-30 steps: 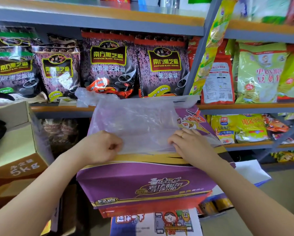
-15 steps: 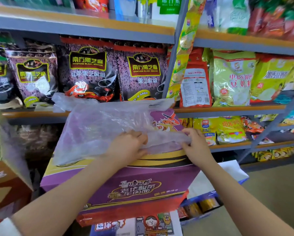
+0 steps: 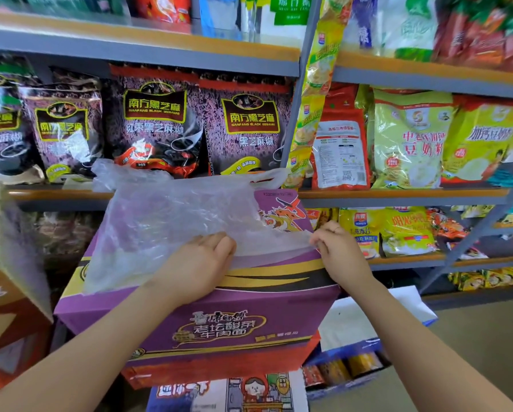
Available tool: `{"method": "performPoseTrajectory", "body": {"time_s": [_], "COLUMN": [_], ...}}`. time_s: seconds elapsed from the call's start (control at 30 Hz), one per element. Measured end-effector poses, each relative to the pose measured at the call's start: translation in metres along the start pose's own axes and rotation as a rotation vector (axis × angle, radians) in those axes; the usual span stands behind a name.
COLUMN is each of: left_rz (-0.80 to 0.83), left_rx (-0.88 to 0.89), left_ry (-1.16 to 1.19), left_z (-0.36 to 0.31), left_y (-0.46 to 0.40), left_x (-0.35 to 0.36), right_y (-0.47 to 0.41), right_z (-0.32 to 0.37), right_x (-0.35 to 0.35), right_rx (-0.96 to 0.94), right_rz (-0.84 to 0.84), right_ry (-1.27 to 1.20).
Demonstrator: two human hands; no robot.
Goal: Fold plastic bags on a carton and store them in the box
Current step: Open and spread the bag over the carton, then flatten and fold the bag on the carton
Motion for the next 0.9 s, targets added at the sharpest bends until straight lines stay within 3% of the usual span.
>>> {"method": "performPoseTrajectory", "body": {"time_s": [0.1,0.23,0.37,0.43,0.53,0.67,0.73,0.8,0.9], "left_rz": [0.088,0.166,-0.124,-0.146,-0.014,0.297,0.362,0.383,0.350], "left_rx": [0.039,-0.054,-0.312,-0.466,-0.515,-0.577,-0.602,-0.618,-0.617], "left_ry": [0.028,0.374,0.405,0.370,0.266,0.080,0.021,0.026,0.000], "left_z": [-0.010,-0.008,0.027,0.051,0.071,0.077,0.078,0.081,0.081], "left_y": [0.004,0.010,0.035,0.047,0.059,0.083,0.093,0.097,0.094], "left_x": [-0.002,-0.012,-0.038,-0.036,-0.022,0.001,-0.001,-0.003,-0.004], "right_y": [0.007,0.023,0.004,-0.001,0.003,0.011,0.009,0.003,-0.006], "right_z": [0.034,0.125,0.149,0.147,0.137,0.119,0.110,0.113,0.156], "right_x": [-0.009,-0.009,0.035,0.058,0.082,0.077,0.071,0.063,0.065], "right_rx": [0.034,-0.317,-0.349,-0.337,-0.237,-0.094,0.040,0.087,-0.183], "right_rz": [0.017,-0.146,0.180,0.333,0.489,0.545,0.532,0.387,0.188], "right_ry": [0.178,0.077,0.079,0.168,0.219,0.282,0.309,0.332,0.180]}}
Point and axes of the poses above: each hand's wrist, its own y-axis away from the middle knuckle, its own x-axis out of the palm, z = x × y, the point moved 6 cm from there along -y, towards the middle knuckle, and after that the axes turned 3 degrees about z, right-handed, at the moved point
